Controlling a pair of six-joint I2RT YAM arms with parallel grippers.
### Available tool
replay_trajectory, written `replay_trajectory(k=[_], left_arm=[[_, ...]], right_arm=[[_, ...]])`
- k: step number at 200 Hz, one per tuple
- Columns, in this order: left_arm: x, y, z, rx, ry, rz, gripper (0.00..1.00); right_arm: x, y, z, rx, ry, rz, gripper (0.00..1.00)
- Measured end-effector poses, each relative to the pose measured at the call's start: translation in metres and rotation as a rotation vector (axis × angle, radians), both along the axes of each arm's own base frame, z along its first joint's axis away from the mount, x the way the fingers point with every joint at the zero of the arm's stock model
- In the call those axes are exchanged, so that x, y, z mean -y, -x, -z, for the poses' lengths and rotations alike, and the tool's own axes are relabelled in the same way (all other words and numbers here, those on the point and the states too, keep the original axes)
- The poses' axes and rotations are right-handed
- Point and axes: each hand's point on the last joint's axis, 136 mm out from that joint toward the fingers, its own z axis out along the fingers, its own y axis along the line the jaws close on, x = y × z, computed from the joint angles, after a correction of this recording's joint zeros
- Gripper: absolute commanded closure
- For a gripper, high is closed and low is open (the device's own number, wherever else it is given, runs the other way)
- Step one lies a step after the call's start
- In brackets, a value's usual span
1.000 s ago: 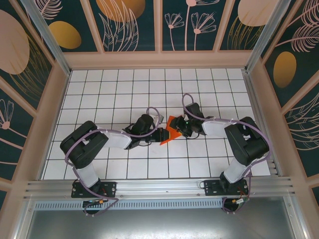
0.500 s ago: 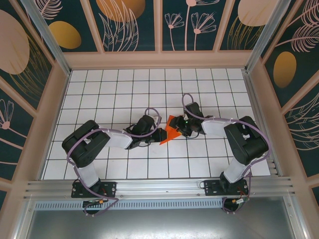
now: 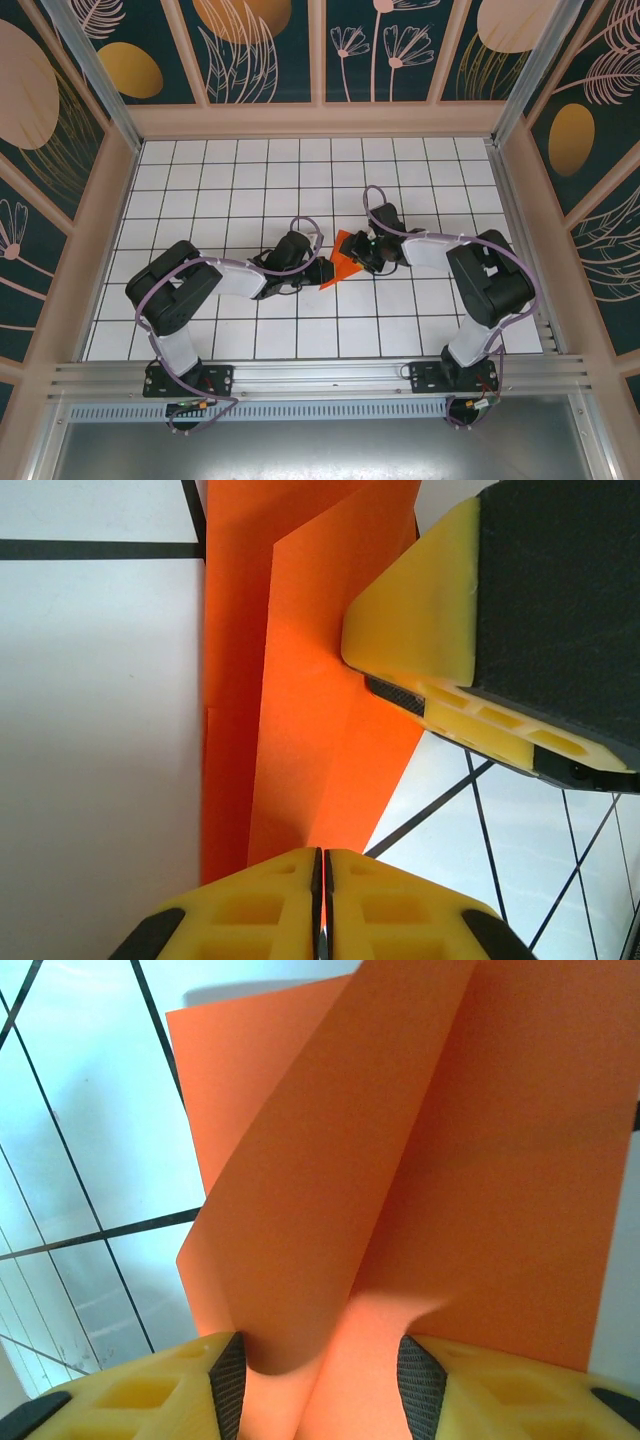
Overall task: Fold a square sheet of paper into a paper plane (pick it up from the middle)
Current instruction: Fourth fold the wing at the center of the table.
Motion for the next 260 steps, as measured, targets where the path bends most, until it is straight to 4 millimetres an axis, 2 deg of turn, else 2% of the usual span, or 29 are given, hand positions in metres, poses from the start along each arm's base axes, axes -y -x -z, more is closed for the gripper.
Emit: replay_trajectory(k=[180,260], left_arm=[[-0.010,-0.008,0.005,0.018,-0.050,-0.057,0.87],[-0.001,-0.008,-0.020,0.052,0.018,-0.033,0.84]], right_arm=[[-0.003,-0.003,0.006,0.008,0.100,0.013,0.51],[-0.004,-0.004,0.007,-0.002,0.113,0.031,0.51]])
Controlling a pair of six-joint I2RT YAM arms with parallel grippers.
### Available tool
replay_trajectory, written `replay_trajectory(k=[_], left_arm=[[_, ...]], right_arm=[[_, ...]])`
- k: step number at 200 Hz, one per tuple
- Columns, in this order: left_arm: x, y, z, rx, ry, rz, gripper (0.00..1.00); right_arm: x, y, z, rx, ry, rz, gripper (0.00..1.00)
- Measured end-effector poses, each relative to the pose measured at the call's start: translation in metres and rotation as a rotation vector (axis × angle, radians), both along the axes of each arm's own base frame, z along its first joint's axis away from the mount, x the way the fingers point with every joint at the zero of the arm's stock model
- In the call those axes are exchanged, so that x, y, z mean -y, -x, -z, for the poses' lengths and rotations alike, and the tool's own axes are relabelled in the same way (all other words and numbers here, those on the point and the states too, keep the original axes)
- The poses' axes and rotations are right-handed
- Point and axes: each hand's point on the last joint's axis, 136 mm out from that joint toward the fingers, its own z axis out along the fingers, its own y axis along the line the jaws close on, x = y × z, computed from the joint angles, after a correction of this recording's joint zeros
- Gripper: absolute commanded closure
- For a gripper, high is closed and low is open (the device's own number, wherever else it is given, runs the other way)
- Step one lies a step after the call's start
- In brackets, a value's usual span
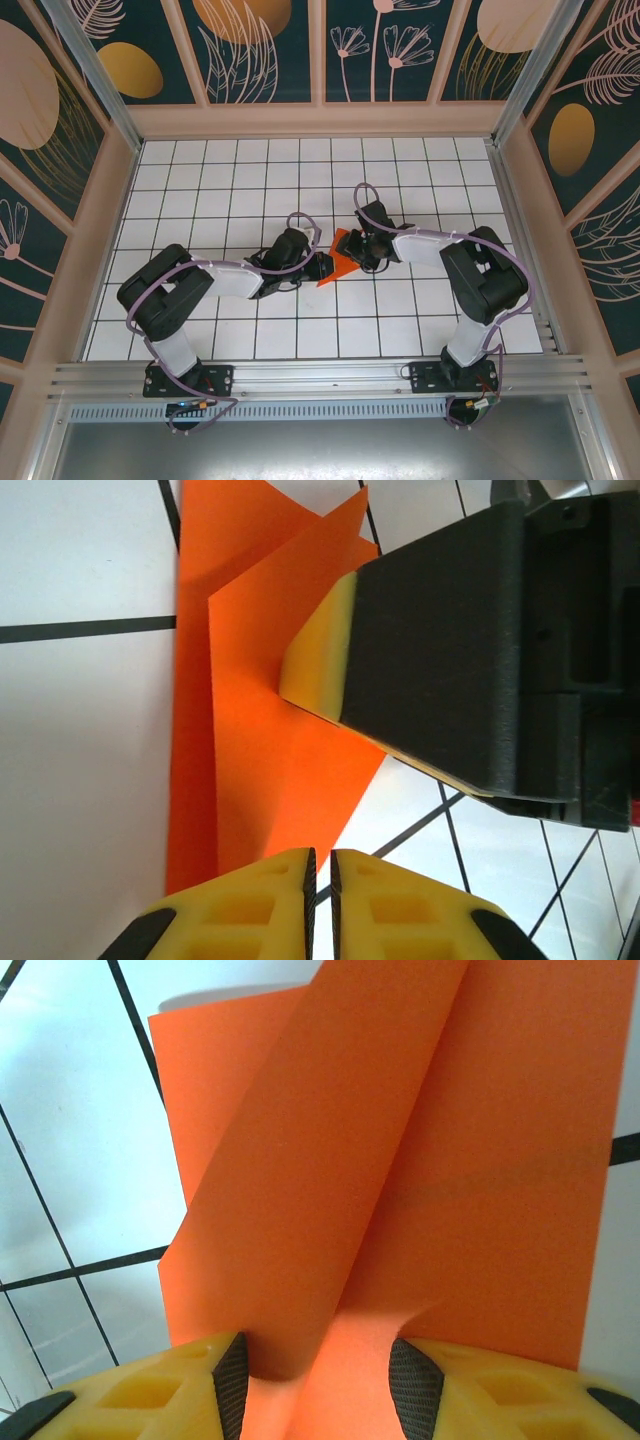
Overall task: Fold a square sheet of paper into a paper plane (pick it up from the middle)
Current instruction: Fourth fold the wing at the center of the table.
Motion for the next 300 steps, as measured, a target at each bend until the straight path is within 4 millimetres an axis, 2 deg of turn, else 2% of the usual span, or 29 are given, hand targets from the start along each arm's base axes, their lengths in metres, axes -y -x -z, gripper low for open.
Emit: replay_trajectory(k=[69,157,300], left_arm=[[0.007,-0.006,0.001,0.001,0.003,0.002,0.85],[-0.002,-0.009,0.022,-0.027,-0.069,-0.036,0.88],[-0.004,-0.011,0.032,-0.036,-0.095,-0.050,0.88]], right_arm=[[0.000,0.000,0.000,-0.001,0.000,0.002,0.51],[0.000,0.000,0.001,0.005,0.012,0.008,0.52],[0.000,-0.001,0.004,0.022,0.051,0.011,0.55]])
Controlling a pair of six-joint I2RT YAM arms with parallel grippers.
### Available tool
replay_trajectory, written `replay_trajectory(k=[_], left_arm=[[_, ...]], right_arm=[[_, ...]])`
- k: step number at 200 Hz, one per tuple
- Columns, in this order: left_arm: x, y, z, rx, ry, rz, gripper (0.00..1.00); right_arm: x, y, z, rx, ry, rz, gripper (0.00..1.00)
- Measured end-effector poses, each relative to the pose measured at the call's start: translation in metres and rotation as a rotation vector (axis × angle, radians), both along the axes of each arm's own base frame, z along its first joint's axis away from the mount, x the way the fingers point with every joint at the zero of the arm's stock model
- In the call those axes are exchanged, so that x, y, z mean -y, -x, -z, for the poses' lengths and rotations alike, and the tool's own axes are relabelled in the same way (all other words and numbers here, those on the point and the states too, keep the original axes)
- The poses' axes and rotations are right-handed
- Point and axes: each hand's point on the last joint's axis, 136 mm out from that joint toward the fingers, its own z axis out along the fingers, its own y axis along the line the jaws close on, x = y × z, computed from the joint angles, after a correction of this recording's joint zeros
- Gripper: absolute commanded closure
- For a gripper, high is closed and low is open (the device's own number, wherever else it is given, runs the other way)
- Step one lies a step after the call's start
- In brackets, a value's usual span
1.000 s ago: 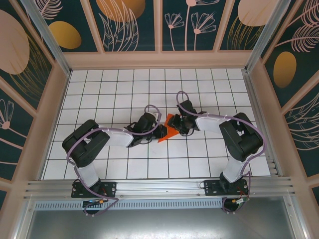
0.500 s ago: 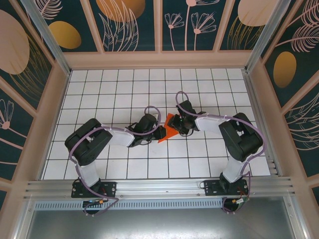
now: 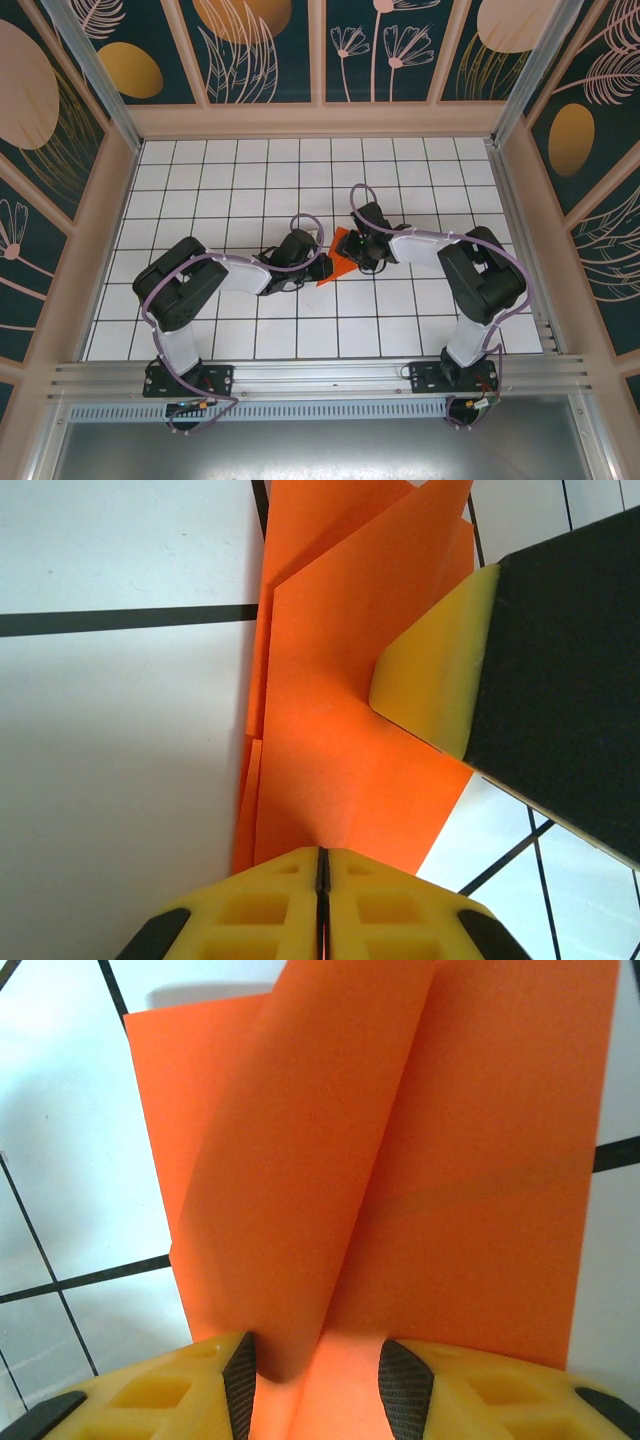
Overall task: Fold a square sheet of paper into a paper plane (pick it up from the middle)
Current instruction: Fourth fold the wing at the center of the table.
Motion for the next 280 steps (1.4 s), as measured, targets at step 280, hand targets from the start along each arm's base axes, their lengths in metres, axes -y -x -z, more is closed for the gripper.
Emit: replay_trajectory(k=[280], left_arm=[[-0.002,0.001,0.004,-0.013,-0.026,0.014,1.00]], right_arm=[[-0.005,-0.005,-0.084,0.196,-0.066,-0.178,0.62]])
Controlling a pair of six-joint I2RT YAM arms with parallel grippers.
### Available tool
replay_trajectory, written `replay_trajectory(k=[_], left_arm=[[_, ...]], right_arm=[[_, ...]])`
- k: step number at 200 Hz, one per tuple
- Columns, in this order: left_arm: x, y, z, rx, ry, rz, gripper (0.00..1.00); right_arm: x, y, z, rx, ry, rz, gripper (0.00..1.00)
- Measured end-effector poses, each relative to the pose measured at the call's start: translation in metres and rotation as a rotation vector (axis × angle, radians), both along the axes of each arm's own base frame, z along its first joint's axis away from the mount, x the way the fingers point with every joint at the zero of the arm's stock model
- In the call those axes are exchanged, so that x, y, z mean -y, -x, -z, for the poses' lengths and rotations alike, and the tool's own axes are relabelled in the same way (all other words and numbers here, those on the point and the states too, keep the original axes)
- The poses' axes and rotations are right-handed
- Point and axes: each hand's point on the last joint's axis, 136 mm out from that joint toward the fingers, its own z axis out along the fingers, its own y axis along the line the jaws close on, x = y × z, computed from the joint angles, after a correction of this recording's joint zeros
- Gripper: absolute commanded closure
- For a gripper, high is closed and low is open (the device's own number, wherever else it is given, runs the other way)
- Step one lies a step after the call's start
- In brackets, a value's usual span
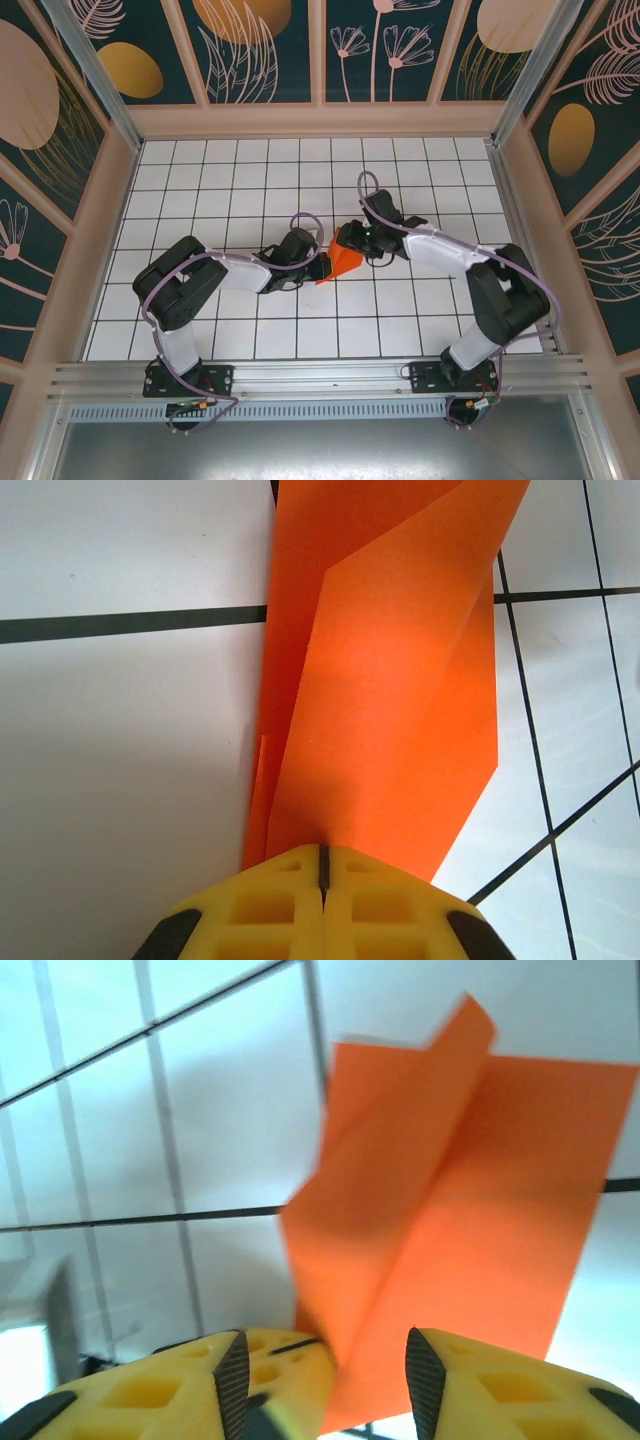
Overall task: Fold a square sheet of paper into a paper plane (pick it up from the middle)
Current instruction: Fourth fold the wing at the center of the table.
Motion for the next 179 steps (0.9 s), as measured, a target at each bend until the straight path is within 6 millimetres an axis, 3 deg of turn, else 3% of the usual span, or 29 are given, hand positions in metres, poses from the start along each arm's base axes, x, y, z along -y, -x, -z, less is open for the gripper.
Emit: replay_trajectory(k=[28,55,96,179], left_arm=[[0.000,0.000,0.000,0.001,0.000,0.010,1.00],[0.000,0.000,0.000,0.002,0.000,0.014,1.00],[0.000,0.000,0.000,0.002,0.000,0.016,1.00],[0.000,0.000,0.000,0.001,0.001,0.016,1.00]], right_arm=[[-0.009,0.004,-0.003,0.028,-0.053,-0.059,0.85],[-0.015,0.007,0.013,-0.002,-0.067,-0.089,0.96],[-0.017,0.010,0.035,-0.050,-0.064,-0.102,0.99],[-0.025,0.014,0.052,-0.090,-0.098,-0.136,1.00]])
